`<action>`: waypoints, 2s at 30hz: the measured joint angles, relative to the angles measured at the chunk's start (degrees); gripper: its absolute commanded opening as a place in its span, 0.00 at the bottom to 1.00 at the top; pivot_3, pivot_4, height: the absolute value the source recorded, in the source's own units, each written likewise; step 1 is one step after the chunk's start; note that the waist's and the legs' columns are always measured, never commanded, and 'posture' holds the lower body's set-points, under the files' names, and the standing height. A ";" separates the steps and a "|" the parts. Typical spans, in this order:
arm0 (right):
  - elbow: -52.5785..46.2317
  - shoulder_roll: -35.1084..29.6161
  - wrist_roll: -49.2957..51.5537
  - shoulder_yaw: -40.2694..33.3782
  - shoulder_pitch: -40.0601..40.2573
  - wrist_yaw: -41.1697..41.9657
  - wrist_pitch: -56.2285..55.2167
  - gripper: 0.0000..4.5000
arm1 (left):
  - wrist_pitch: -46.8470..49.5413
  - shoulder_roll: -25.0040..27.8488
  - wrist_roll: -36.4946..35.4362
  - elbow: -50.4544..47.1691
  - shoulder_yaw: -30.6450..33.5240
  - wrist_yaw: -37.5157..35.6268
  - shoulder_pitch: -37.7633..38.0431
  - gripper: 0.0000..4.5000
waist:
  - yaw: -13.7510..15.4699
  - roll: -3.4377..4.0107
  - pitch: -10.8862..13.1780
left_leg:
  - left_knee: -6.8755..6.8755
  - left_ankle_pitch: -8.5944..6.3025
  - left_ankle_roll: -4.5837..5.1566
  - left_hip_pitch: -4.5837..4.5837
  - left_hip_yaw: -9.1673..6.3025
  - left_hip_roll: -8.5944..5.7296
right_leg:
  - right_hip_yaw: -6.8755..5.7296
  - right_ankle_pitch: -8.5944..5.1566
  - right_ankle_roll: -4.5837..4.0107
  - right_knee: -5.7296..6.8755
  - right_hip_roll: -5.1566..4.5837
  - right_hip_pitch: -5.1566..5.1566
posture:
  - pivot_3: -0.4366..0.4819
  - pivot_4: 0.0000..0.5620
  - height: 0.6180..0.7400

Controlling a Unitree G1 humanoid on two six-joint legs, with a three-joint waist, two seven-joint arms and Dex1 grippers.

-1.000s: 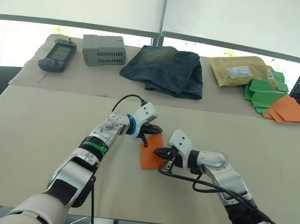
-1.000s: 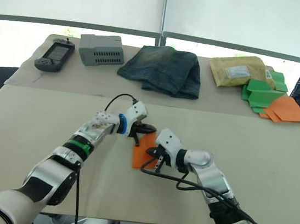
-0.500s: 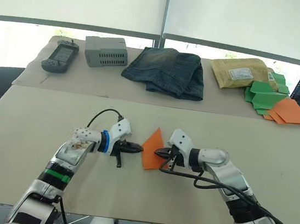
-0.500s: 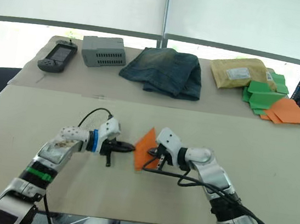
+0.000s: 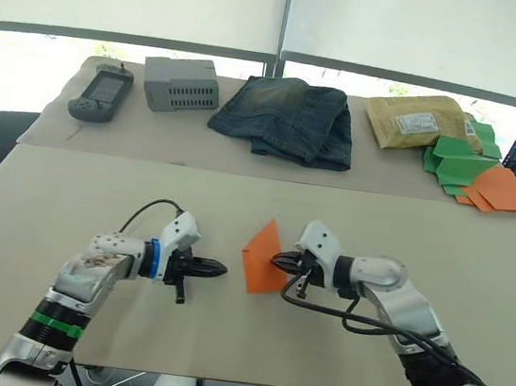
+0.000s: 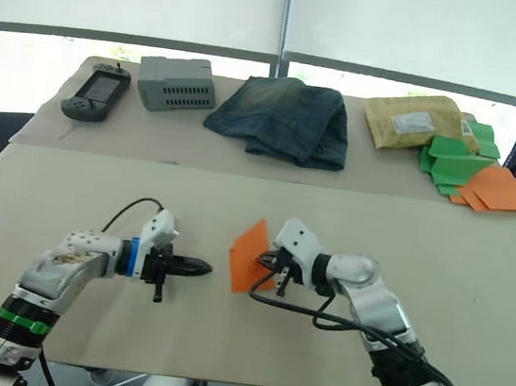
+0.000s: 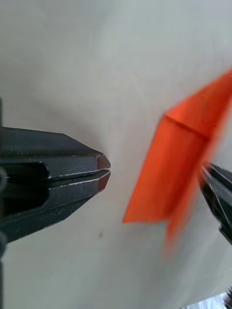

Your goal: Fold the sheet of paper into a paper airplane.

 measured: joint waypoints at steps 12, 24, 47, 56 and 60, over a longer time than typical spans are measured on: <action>-18.02 0.43 2.21 -0.82 8.75 -9.57 10.86 0.74 | 4.26 2.52 -6.16 -4.48 5.59 3.06 0.12 0.56 | -0.01 -0.06 0.05 | 0.05 0.01 -0.03 0.06 0.02 0.00 | -0.02 -0.11 0.25 -0.06 0.01 0.07 | 0.48 0.27 0.85; -24.00 2.38 6.18 -1.51 10.24 -16.59 21.51 0.74 | 8.92 -1.23 -7.93 -2.59 3.92 7.94 -4.88 0.56 | 0.73 -0.09 0.08 | 0.18 0.01 -0.03 0.01 -0.03 -0.09 | -0.05 -0.07 0.34 -0.08 -0.04 0.15 | 0.48 0.27 0.85; -22.01 -13.56 6.42 -15.39 13.72 -11.17 10.14 0.74 | 53.59 -16.45 -15.02 31.70 6.26 27.34 -40.59 0.56 | 0.08 -0.33 0.22 | 0.19 0.03 -0.05 -0.06 -0.01 -0.28 | 0.04 0.02 0.38 -0.09 0.05 0.13 | 0.48 0.27 0.85; -21.38 -13.45 5.61 -15.34 12.97 -13.70 10.23 0.74 | 56.21 -19.41 -15.23 40.77 8.21 29.17 -44.36 0.01 | 0.13 -0.34 0.23 | 0.23 0.04 -0.06 -0.02 0.00 -0.30 | 0.04 0.01 0.43 -0.06 0.04 0.16 | 0.48 0.27 0.85; -19.73 -13.03 5.26 -15.13 11.05 -14.38 10.23 0.74 | 56.56 -19.54 -17.36 45.60 13.57 34.40 -45.70 0.01 | -0.19 -0.34 0.23 | 0.22 0.04 -0.06 0.03 -0.01 -0.26 | 0.08 0.02 0.42 -0.01 0.06 0.14 | 0.48 0.27 0.85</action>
